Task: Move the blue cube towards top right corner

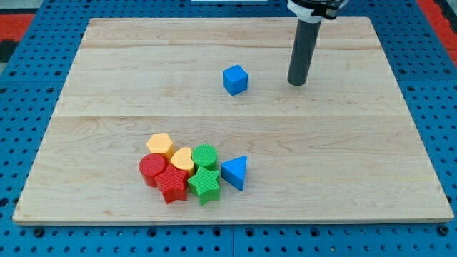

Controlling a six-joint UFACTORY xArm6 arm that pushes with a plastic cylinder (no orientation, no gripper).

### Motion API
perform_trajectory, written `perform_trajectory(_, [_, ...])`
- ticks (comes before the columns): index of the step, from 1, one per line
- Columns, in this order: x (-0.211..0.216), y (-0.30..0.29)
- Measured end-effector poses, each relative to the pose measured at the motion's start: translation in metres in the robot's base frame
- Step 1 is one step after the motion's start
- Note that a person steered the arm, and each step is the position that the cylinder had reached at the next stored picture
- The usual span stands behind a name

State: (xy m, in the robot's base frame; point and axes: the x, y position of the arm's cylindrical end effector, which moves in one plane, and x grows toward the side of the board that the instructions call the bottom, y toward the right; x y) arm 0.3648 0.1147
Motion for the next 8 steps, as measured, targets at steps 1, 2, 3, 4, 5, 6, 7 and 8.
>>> perform_trajectory(1, [0.000, 0.006])
perform_trajectory(2, [0.011, 0.011])
perform_trajectory(3, [0.054, 0.014])
perform_trajectory(4, [0.074, -0.016])
perform_trajectory(5, [0.071, -0.062])
perform_trajectory(6, [0.057, -0.079])
perform_trajectory(7, [0.028, -0.129])
perform_trajectory(8, [0.020, -0.139])
